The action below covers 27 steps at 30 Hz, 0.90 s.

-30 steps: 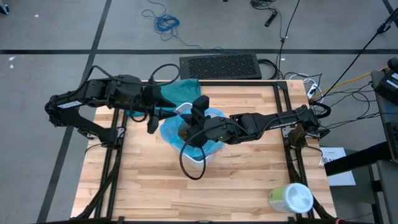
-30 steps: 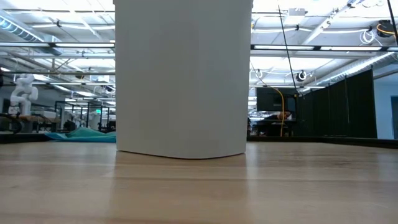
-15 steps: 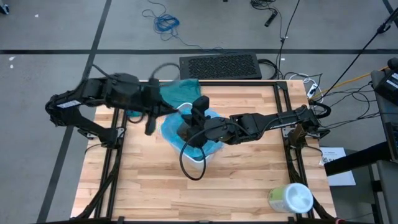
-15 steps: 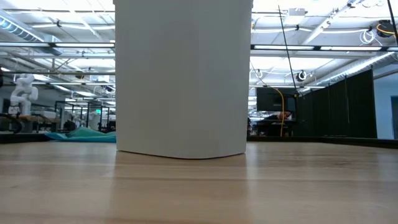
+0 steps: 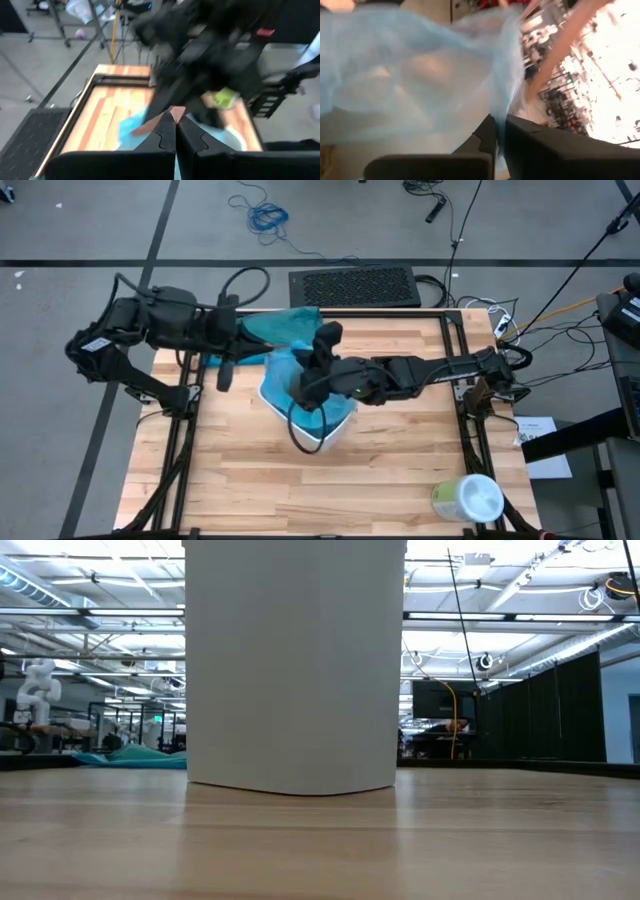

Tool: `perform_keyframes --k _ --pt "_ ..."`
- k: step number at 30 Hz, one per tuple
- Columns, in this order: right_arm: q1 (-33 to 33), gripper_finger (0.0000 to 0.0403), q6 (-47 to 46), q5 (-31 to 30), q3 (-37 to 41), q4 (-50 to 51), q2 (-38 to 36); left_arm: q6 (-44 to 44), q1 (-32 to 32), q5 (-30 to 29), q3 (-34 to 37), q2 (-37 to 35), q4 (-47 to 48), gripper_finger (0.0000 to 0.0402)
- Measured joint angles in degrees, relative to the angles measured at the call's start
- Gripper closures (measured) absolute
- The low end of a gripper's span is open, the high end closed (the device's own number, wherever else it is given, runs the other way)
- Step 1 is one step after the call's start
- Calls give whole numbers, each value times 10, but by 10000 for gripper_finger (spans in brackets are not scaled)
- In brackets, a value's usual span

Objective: Place trash/remove bag and relplace
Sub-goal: Remove the blue trash bag from the bin

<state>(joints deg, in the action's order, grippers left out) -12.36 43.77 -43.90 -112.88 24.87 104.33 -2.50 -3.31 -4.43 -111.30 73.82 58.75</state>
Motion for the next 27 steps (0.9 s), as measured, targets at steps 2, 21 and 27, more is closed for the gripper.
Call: perform_keyframes --k 2,21,27 --pt "-11 370 5 0 0 -1 -9 2 -1 -10 1 7 10 401" --pt "-149 228 -40 -85 -1 264 -88 29 -3 -36 1 11 -5 401" --pt "-183 255 -243 -55 -1 439 -61 29 -3 -36 1 11 -3 401"
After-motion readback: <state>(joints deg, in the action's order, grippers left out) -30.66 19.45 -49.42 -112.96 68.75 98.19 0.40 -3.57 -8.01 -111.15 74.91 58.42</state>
